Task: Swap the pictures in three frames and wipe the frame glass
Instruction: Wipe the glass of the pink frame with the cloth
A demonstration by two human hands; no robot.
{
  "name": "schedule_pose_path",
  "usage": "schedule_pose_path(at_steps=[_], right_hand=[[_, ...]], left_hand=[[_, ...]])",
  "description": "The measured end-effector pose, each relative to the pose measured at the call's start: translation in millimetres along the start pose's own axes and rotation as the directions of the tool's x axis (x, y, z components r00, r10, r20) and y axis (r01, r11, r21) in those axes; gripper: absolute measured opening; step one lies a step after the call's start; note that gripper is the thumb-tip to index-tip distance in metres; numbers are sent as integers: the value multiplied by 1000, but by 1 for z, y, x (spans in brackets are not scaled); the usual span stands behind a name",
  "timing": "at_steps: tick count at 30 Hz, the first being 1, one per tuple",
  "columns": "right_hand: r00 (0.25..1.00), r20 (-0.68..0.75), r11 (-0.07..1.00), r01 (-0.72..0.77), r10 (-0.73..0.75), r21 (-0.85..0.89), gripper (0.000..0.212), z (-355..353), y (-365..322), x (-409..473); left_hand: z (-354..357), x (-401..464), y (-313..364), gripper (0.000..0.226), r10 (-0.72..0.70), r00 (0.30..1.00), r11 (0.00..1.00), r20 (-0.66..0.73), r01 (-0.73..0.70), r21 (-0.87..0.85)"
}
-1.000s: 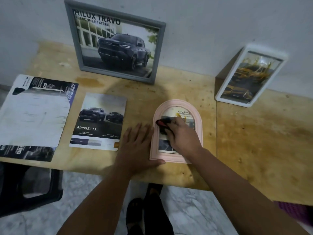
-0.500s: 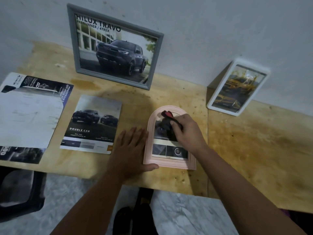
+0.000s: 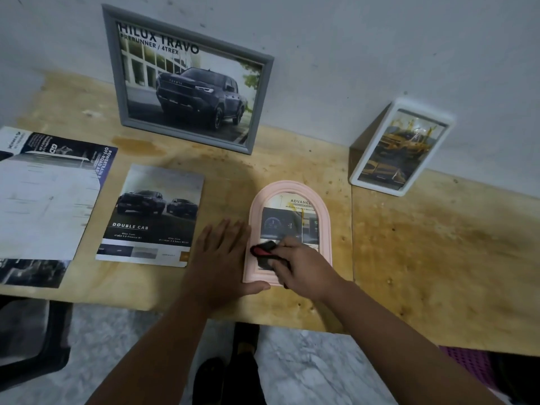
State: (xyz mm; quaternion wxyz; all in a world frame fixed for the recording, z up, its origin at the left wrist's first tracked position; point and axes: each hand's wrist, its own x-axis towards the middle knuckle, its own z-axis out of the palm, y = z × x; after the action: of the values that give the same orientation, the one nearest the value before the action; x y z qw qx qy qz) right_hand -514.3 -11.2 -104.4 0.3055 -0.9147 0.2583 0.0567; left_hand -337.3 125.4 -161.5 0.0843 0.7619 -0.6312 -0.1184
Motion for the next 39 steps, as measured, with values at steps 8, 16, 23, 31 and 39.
schedule_pose_path(at_steps=[8,16,23,31,39], right_hand=[[909,-334,959,-280,248,-49,29,-48,40,53],[922,-337,966,-238,192,-100,32,-18,39,51],[999,29,999,-20,19,30,34,2,8,-10],[909,-357,976,-213,217,52,32,-61,45,37],[858,-381,908,-407,345,-95,31,-15,50,20]], left_hand=[[3,1,-1,124,1,999,1000,-34,-2,-11],[2,1,-1,123,-7,1000,1000,-13,7,-5],[3,1,-1,121,-11,1000,1000,-5,11,-8],[1,1,-1,124,-15,1000,1000,0,15,-6],[1,2,0,123,-26,1000,1000,7,26,4]])
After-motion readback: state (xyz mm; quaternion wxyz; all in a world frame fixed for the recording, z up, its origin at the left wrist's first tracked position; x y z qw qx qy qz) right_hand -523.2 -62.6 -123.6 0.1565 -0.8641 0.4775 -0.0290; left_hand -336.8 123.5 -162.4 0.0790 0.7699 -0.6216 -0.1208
